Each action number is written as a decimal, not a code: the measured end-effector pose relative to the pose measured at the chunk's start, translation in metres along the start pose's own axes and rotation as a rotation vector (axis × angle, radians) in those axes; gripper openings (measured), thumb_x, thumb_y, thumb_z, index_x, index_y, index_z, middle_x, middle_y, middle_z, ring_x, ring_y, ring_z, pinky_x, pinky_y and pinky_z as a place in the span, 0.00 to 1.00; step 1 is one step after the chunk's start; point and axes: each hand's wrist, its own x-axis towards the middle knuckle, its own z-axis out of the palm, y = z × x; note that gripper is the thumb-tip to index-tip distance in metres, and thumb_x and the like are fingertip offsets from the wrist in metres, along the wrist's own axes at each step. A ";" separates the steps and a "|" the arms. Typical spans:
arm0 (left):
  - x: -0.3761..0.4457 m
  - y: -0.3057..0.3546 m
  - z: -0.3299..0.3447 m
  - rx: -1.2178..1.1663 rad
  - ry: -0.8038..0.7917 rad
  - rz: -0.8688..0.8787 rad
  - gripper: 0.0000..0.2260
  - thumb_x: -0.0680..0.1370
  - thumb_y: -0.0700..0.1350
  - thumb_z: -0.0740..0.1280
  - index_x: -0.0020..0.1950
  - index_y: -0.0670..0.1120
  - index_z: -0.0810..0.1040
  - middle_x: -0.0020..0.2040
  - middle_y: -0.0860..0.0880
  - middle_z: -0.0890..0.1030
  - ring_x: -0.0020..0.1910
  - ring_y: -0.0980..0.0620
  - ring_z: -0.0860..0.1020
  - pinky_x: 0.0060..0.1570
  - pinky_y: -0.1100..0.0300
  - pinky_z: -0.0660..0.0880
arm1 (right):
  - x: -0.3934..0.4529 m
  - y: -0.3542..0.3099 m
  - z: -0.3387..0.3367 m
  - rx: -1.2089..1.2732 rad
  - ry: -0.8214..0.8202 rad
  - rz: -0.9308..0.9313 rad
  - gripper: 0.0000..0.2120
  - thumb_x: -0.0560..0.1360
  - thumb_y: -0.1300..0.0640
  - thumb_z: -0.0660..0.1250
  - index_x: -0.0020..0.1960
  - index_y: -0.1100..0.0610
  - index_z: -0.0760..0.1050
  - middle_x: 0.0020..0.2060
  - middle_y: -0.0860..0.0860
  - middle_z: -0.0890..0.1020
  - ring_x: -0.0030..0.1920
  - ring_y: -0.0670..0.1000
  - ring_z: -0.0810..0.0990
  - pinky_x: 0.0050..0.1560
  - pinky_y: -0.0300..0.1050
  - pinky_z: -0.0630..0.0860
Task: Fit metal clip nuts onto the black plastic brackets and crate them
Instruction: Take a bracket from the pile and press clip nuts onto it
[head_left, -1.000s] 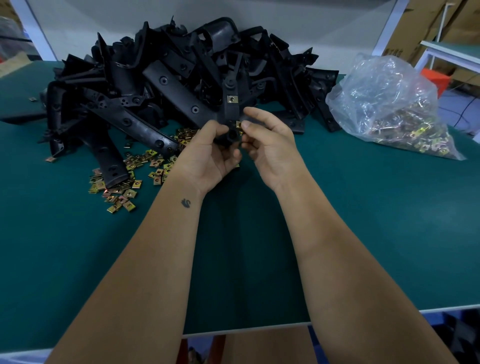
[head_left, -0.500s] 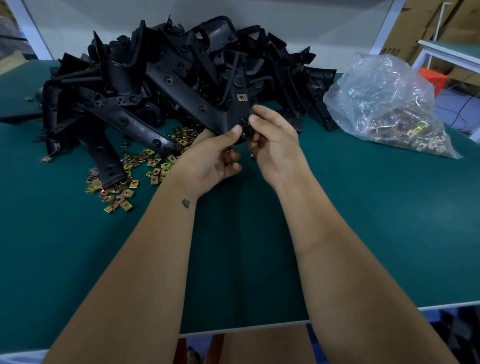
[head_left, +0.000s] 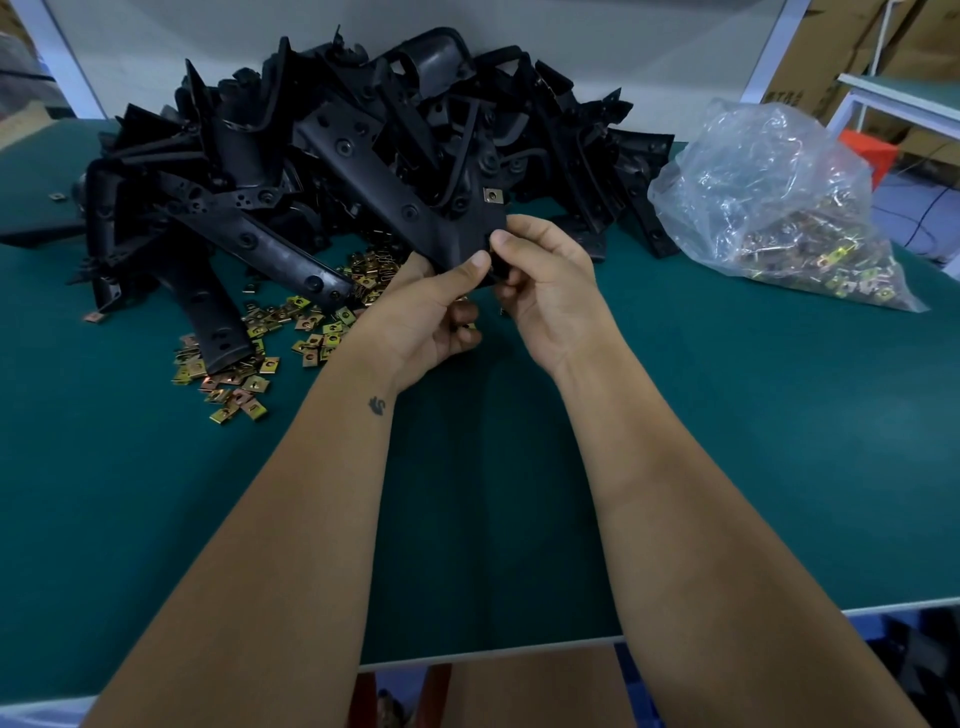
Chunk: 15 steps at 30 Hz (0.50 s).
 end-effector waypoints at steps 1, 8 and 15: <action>0.001 0.000 0.000 -0.009 -0.009 0.001 0.07 0.80 0.44 0.68 0.57 0.51 0.74 0.33 0.57 0.79 0.29 0.57 0.68 0.26 0.63 0.68 | 0.000 0.000 0.000 -0.005 0.000 -0.008 0.06 0.75 0.66 0.68 0.48 0.56 0.77 0.42 0.51 0.79 0.32 0.43 0.72 0.33 0.35 0.71; 0.000 0.000 -0.001 -0.226 -0.045 0.001 0.08 0.77 0.40 0.68 0.54 0.49 0.76 0.43 0.51 0.81 0.33 0.57 0.77 0.29 0.67 0.71 | -0.001 -0.003 0.007 -0.093 0.052 -0.101 0.06 0.78 0.62 0.65 0.43 0.56 0.78 0.35 0.50 0.79 0.33 0.47 0.75 0.33 0.39 0.73; 0.009 -0.004 -0.002 -0.270 0.091 0.060 0.08 0.82 0.36 0.62 0.56 0.47 0.74 0.55 0.45 0.81 0.54 0.47 0.78 0.59 0.50 0.77 | -0.006 0.013 0.014 -0.835 0.028 -0.367 0.08 0.75 0.48 0.68 0.42 0.52 0.76 0.40 0.49 0.81 0.41 0.48 0.80 0.43 0.49 0.78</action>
